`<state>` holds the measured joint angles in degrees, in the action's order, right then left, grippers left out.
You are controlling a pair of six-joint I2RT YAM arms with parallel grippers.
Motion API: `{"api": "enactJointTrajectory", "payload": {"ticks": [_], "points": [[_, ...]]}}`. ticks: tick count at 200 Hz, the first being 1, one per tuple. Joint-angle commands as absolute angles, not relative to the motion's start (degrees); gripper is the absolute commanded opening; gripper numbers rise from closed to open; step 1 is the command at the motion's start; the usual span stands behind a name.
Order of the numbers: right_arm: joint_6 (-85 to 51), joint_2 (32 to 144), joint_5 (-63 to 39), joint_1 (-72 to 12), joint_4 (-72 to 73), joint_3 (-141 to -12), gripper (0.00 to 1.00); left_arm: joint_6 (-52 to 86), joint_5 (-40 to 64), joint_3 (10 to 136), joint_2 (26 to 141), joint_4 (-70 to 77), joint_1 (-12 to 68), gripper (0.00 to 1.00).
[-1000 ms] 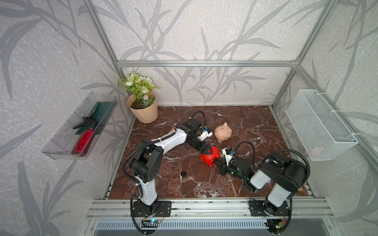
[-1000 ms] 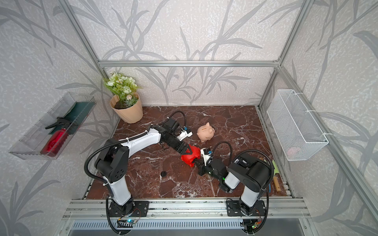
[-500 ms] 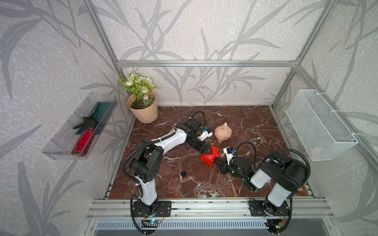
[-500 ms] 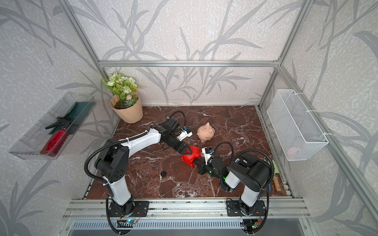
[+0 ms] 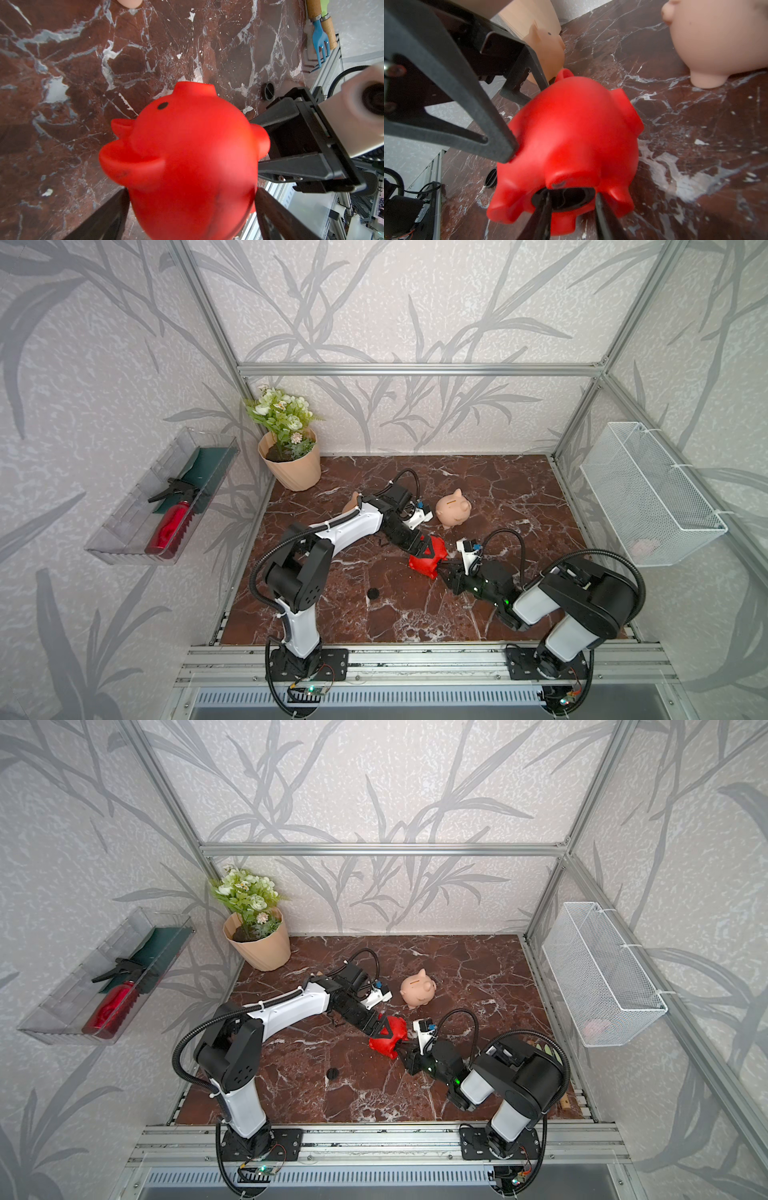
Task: Close piggy banks
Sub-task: Screw the knob on the piggy bank, then move the piggy bank to the center of the board.
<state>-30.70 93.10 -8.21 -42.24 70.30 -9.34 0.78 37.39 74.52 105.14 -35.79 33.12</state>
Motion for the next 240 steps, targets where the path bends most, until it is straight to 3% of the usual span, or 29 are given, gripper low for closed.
{"api": "enactJointTrajectory", "payload": {"ticks": [1,39,82,113,136,149,176,240], "points": [[-28.2,87.9,-7.6,-42.1,65.0,-9.6,0.37,2.4,35.8,74.6,103.3,-37.7,33.6,0.93],[-24.7,72.5,-5.3,-42.1,41.1,-11.0,0.35,5.7,29.1,74.5,100.6,-36.8,33.5,0.99],[-22.4,51.1,0.0,-41.9,14.8,-13.2,0.35,9.9,21.8,72.1,93.5,-33.5,33.9,0.99],[-21.1,42.6,4.3,-40.8,0.8,-17.3,0.37,7.9,16.0,73.4,91.6,-36.3,37.8,0.99],[-26.3,40.6,6.4,-37.4,-7.3,-21.1,0.45,8.5,13.3,74.1,93.0,-37.1,40.5,0.99],[-29.4,41.7,3.2,-33.8,-11.2,-24.1,0.51,6.6,19.1,78.1,96.2,-43.1,40.9,0.99],[-31.3,45.3,-3.5,-27.5,-17.3,-29.7,0.62,5.4,17.2,81.2,100.2,-46.6,42.5,0.99],[-29.2,48.9,-7.7,-24.2,-19.0,-33.7,0.67,0.3,14.4,86.2,106.1,-51.1,44.1,0.99]]}}
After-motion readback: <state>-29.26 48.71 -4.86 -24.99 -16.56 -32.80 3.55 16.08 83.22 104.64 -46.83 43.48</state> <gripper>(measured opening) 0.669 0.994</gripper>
